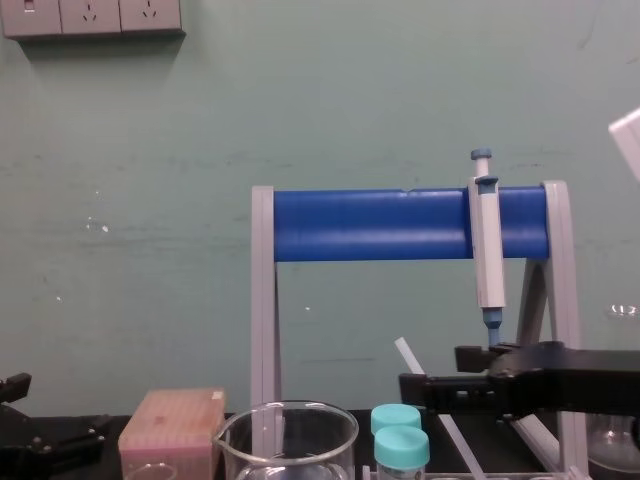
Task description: Pick up the stirring rod with one hand, then place it down.
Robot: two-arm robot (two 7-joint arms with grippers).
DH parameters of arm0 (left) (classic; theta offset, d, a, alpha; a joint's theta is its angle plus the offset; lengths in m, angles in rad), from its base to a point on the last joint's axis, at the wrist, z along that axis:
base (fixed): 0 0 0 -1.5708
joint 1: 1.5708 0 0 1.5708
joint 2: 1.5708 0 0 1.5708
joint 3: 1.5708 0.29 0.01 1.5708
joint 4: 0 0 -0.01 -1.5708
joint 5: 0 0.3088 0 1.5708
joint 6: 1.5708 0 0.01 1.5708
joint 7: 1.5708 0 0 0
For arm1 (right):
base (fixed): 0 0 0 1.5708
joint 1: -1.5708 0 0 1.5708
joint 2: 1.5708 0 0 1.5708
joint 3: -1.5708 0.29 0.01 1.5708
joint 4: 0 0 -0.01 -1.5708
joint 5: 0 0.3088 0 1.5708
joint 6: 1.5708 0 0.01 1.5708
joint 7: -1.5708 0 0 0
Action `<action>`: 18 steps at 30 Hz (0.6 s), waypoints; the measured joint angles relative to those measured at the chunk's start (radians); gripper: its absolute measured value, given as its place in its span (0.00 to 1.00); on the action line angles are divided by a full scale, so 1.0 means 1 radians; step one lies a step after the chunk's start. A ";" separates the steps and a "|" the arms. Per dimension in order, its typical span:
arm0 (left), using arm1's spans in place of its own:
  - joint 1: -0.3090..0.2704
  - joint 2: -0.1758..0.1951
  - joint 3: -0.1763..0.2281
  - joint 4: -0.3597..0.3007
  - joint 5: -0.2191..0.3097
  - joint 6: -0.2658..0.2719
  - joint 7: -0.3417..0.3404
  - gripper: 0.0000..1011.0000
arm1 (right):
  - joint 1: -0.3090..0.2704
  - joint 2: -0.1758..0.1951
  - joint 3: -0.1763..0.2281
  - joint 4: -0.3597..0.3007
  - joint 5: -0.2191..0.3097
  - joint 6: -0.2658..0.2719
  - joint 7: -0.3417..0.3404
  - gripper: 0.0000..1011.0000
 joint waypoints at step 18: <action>0.000 0.000 0.000 0.000 0.000 0.000 0.000 0.99 | 0.053 -0.049 -0.034 0.082 -0.005 -0.002 0.035 0.99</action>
